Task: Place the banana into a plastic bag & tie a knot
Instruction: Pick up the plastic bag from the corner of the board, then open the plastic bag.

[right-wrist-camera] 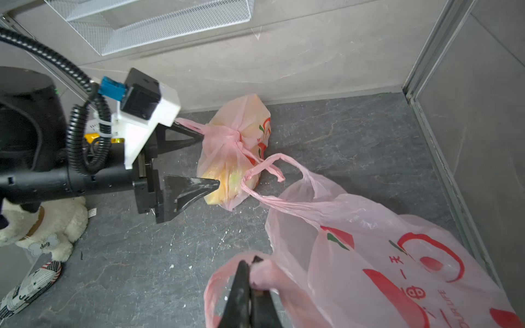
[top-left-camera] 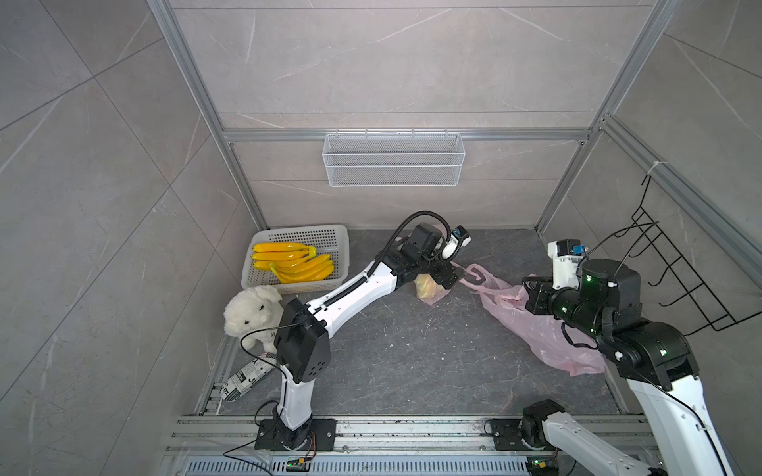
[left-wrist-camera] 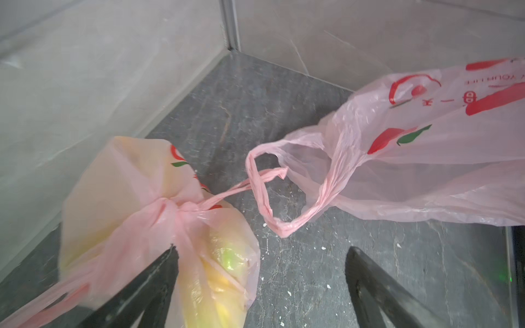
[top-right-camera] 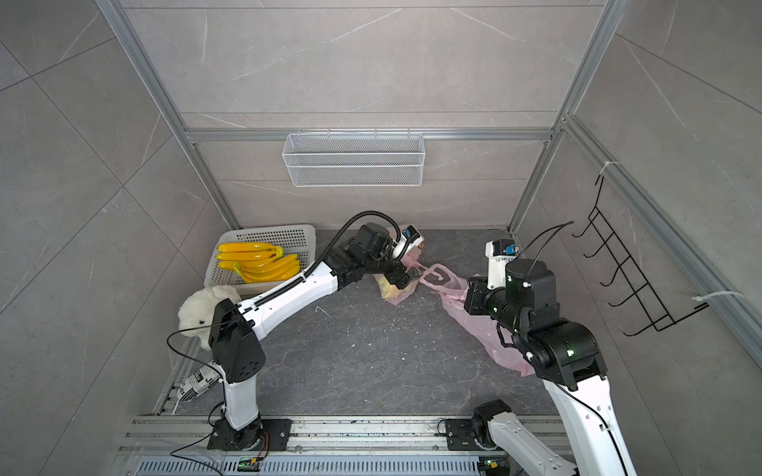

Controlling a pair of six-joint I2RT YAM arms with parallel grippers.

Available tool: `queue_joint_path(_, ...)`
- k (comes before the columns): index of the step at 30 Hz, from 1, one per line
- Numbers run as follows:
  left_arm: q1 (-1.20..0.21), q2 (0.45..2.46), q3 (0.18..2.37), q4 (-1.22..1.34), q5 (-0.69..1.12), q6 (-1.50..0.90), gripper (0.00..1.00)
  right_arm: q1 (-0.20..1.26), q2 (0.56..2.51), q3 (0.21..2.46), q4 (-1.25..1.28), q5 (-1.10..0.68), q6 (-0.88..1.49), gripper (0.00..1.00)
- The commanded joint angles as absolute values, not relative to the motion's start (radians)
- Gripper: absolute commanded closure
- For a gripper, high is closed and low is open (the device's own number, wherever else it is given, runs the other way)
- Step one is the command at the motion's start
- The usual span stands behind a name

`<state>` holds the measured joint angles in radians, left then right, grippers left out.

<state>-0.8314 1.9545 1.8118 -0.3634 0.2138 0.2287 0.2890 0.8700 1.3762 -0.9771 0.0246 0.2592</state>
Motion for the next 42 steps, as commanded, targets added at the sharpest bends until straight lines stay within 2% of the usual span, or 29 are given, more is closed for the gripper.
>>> queue_joint_path(1,-0.836,1.984,1.874,-0.349,0.314,0.388,0.07,0.295,0.848,1.332,-0.986,0.005,0.275,1.00)
queue_joint_path(10,-0.849,2.091,1.960,-0.422,0.375,0.490,0.10,0.294,0.824,1.269,-0.966,-0.015,0.280,1.00)
queue_joint_path(16,-0.907,2.193,2.018,-0.413,0.205,0.614,0.19,0.295,0.819,1.256,-0.960,-0.029,0.281,1.00)
queue_joint_path(27,-0.934,2.281,2.011,-0.219,0.037,0.742,0.22,0.294,0.798,1.230,-0.951,-0.062,0.284,1.00)
queue_joint_path(33,-0.934,2.322,2.054,-0.196,-0.022,0.752,0.38,0.295,0.789,1.218,-0.944,-0.069,0.285,1.00)
queue_joint_path(37,-0.933,2.365,2.066,-0.186,-0.022,0.737,0.57,0.295,0.788,1.214,-0.941,-0.072,0.286,1.00)
queue_joint_path(41,-0.934,2.350,2.062,-0.197,0.013,0.717,0.71,0.294,0.788,1.203,-0.945,-0.038,0.282,1.00)
queue_joint_path(42,-0.934,2.342,2.060,-0.203,0.023,0.709,0.77,0.293,0.788,1.200,-0.951,-0.020,0.281,1.00)
